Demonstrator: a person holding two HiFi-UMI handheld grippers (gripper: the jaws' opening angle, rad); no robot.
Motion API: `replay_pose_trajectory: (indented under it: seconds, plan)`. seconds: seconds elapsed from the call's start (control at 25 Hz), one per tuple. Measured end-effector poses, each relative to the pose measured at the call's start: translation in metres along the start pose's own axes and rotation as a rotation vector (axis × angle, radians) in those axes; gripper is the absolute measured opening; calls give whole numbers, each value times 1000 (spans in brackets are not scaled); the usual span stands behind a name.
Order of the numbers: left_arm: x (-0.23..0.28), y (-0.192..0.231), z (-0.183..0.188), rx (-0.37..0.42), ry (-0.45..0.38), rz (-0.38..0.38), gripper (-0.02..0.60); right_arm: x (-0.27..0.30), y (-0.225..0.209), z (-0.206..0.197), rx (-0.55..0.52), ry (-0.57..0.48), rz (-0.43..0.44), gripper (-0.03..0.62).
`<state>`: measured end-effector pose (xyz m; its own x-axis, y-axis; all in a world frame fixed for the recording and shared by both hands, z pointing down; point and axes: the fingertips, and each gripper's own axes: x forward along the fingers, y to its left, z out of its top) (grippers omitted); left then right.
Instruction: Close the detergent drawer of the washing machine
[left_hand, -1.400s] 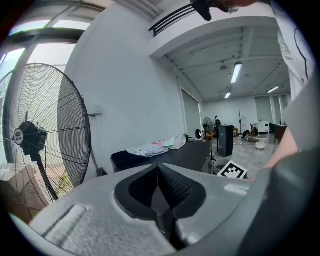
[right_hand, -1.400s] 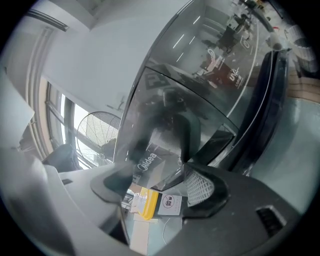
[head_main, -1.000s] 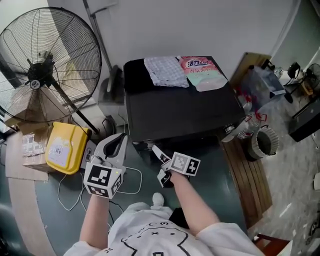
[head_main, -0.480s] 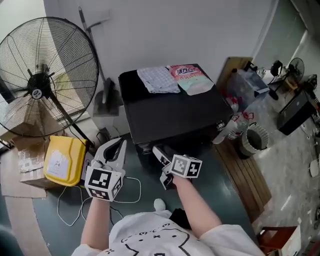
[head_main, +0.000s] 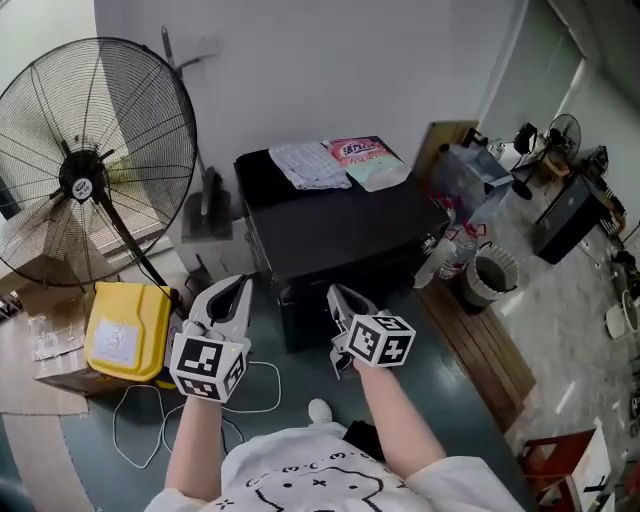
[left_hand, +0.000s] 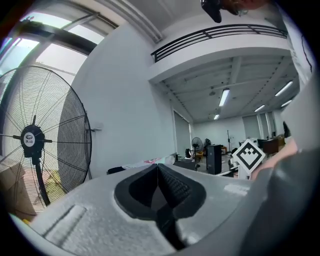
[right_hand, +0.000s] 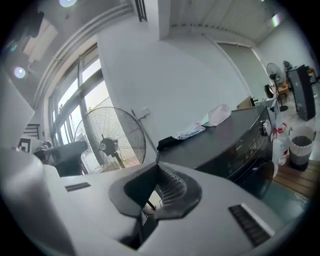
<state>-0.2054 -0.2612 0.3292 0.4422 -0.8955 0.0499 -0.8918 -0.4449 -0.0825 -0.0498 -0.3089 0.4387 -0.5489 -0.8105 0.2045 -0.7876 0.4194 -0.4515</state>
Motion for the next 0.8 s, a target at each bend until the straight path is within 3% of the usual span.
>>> replay_pose_trajectory:
  seconds: [0.44,0.8]
  plan:
    - [-56,-9,15,1,-65,-64,17,-86,62,25,-293,-121,-130,0]
    - [-79,-17,26,63,-103,-97,17,-141,101,40,-525,-208,-240,0]
